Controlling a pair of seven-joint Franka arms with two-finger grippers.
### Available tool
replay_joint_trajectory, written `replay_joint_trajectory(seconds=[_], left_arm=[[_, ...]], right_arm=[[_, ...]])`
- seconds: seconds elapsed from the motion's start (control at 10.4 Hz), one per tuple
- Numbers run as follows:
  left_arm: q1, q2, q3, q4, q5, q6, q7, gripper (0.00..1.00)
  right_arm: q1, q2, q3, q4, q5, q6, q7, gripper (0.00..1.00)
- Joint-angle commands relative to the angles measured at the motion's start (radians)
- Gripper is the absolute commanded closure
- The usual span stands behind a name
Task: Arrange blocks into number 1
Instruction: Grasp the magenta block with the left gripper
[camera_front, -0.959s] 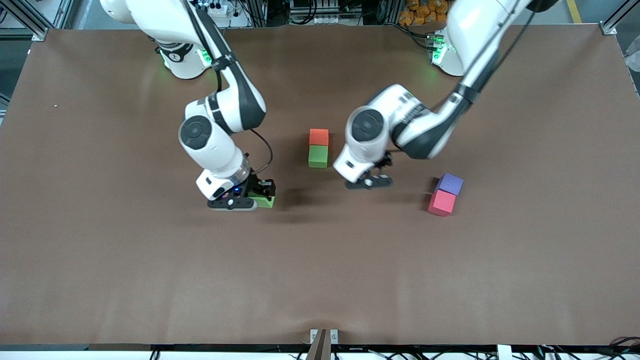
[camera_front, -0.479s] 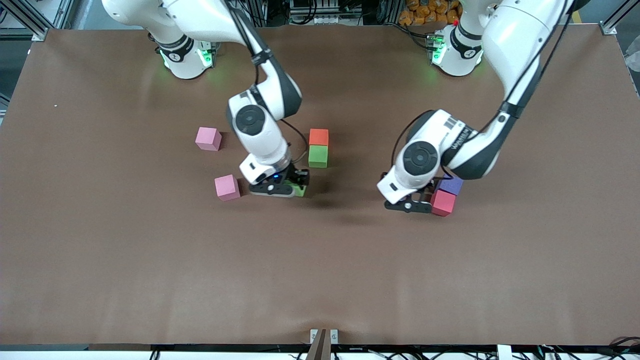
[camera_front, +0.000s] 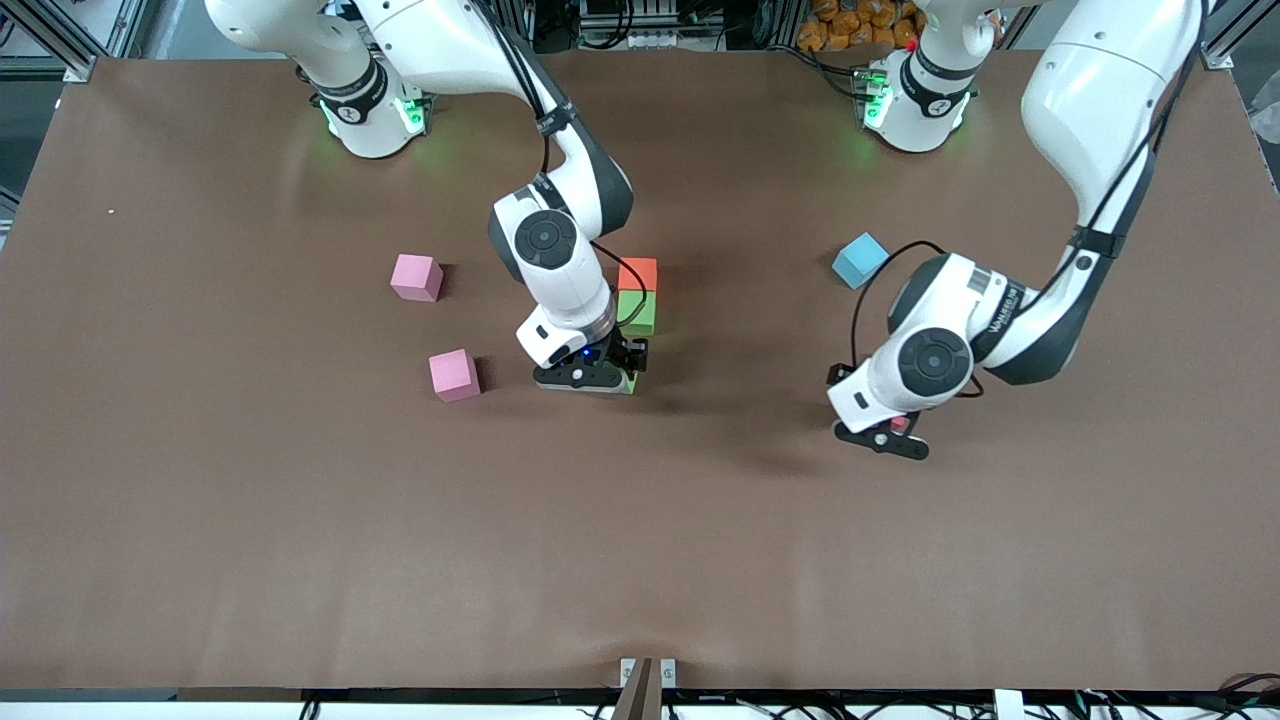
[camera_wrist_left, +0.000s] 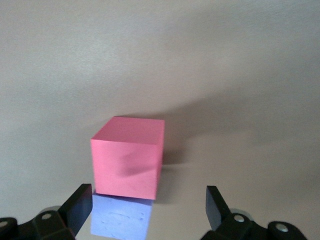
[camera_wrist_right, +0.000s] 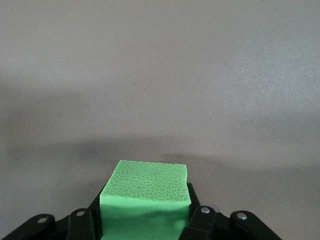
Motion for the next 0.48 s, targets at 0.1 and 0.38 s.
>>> replay_joint_trajectory(seconds=[0.1,0.38], left_arm=[[0.028,0.046,-0.013,0.005,0.052,0.008,0.035,0.00],[0.030,0.062,-0.013,0.008,0.097,0.009,0.037,0.00]], right_arm=[[0.040,0.050,-0.013,0.053,-0.042,-0.002,0.022,0.49],[0.067,0.061,-0.013,0.050,-0.044,-0.004,0.027,0.49]])
